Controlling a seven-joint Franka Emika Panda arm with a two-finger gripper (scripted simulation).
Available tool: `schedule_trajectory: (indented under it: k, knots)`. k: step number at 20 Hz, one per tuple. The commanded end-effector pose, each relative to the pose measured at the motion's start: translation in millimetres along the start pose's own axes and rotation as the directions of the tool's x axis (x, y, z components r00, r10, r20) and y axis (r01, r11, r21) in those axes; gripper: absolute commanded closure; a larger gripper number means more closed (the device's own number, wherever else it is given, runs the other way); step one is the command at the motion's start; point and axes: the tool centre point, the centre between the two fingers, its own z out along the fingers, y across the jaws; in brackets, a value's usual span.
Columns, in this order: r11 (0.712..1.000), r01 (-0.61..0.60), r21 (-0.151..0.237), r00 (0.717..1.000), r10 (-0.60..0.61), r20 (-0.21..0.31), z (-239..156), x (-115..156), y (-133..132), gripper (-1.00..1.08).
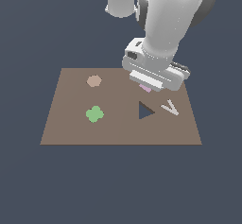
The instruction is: Insert a designated object into the corresponding slot on a board.
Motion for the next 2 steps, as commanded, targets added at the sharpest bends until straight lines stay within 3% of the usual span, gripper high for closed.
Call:
schedule_trajectory:
  k: [1, 2]
  knots:
    - [1.0, 0.0, 0.0, 1.0, 0.0, 0.0, 0.0, 0.0, 0.0, -0.92]
    - [1.0, 0.0, 0.0, 1.0, 0.0, 0.0, 0.0, 0.0, 0.0, -0.92]
